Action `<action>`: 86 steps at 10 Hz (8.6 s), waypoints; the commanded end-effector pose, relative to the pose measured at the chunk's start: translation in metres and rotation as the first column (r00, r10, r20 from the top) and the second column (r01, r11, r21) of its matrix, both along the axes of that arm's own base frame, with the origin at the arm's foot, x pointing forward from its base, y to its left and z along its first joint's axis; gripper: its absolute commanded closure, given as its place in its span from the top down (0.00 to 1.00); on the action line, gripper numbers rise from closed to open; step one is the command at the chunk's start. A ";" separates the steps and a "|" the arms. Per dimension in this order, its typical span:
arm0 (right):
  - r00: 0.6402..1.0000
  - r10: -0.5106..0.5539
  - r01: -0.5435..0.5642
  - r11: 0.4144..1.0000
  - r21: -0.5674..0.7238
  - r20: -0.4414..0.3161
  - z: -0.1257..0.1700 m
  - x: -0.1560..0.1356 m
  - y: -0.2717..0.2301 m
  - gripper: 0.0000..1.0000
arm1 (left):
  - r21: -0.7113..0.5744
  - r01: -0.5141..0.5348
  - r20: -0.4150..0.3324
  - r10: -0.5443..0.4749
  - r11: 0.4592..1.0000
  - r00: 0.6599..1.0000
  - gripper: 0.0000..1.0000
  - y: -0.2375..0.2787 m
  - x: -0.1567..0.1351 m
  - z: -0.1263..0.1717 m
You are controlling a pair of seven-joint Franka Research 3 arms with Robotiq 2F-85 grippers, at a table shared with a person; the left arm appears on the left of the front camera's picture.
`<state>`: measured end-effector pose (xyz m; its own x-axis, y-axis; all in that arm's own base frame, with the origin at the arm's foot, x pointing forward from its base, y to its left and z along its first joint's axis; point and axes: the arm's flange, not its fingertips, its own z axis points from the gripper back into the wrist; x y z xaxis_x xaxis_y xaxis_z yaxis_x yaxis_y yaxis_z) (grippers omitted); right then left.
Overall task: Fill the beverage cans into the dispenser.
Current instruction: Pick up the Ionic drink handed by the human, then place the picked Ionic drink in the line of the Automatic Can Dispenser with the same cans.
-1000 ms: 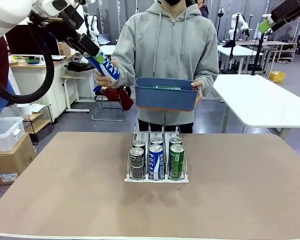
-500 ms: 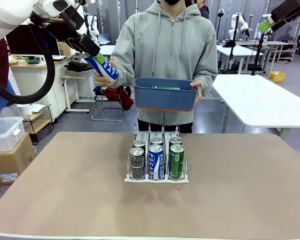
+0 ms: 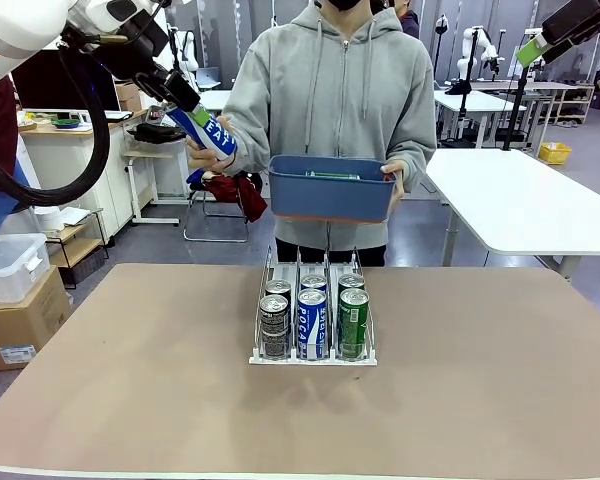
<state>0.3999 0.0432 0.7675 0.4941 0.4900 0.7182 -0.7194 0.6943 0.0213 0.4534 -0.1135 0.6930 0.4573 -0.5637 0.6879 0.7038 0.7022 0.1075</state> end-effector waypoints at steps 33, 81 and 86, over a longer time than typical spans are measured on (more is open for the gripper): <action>1.000 -0.005 0.005 1.000 0.005 0.006 -0.001 0.000 0.000 1.00 | 0.018 0.000 0.010 0.000 1.000 1.000 0.38 0.001 -0.002 0.003; 1.000 -0.005 0.005 1.000 0.005 0.006 -0.001 0.000 0.000 1.00 | 0.319 0.368 -0.088 -0.360 0.873 0.929 0.38 -0.203 -0.168 -0.232; 1.000 -0.005 0.005 1.000 0.005 0.006 -0.001 0.000 0.000 1.00 | 0.329 0.360 -0.098 -0.348 0.873 0.932 0.09 -0.203 -0.162 -0.237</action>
<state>0.3999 0.0431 0.7676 0.4940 0.4898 0.7184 -0.7193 0.6944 0.0212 0.2943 -0.3175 0.4556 0.2182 -0.8828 0.4159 0.9002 0.3467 0.2637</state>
